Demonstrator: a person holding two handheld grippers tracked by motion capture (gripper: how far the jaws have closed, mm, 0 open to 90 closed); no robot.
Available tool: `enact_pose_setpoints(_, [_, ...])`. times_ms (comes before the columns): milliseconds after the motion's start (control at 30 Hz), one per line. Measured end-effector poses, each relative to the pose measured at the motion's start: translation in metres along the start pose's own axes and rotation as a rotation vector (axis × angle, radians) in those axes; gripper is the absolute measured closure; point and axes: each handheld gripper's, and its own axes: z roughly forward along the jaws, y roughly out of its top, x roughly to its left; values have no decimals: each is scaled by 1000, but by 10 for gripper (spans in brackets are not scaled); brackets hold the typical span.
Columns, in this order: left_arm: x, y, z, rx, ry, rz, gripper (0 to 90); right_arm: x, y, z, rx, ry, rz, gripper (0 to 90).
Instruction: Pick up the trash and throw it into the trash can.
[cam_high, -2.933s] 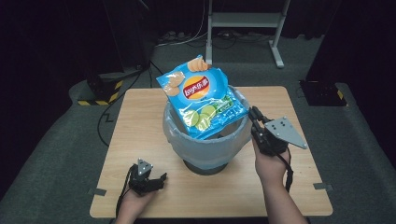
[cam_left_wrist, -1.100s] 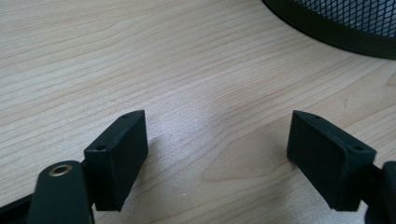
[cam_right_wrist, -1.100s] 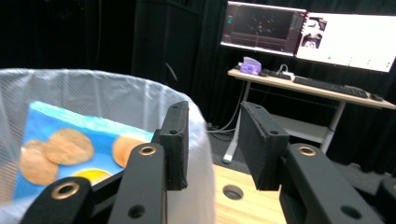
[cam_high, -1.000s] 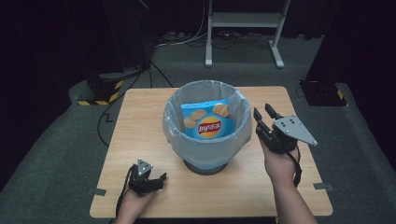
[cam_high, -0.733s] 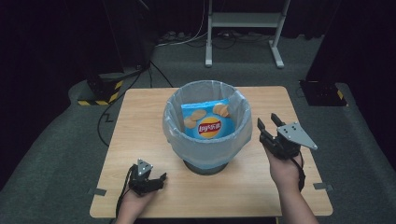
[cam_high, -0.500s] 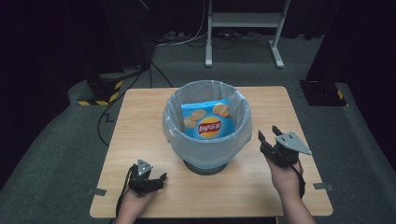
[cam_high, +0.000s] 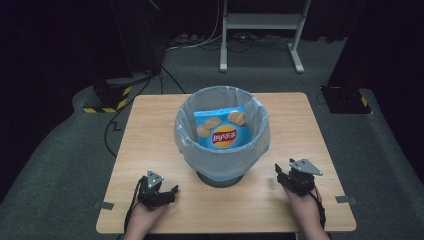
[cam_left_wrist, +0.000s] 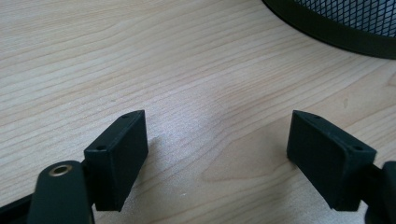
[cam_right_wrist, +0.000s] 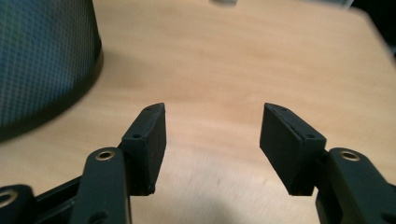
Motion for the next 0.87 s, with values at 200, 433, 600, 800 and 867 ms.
enact_pose_setpoints(200, [0, 0, 0, 0, 0, 1, 204, 3, -11, 12, 130, 42, 18, 335])
enact_pose_setpoints(433, [0, 0, 0, 0, 1, 2, 206, 3, -10, 18, 179, 79, 32, 305])
enact_pose_setpoints(600, [0, 0, 0, -1, 3, 4, 208, 4, -10, 17, 178, 63, 42, 306])
enact_pose_setpoints(800, [0, 0, 0, -2, 4, 4, 208, 4, -10, 17, 177, 65, 42, 306])
enact_pose_setpoints(867, [-1, 0, 0, -2, 5, 5, 209, 4, -10, 17, 177, 65, 42, 306])
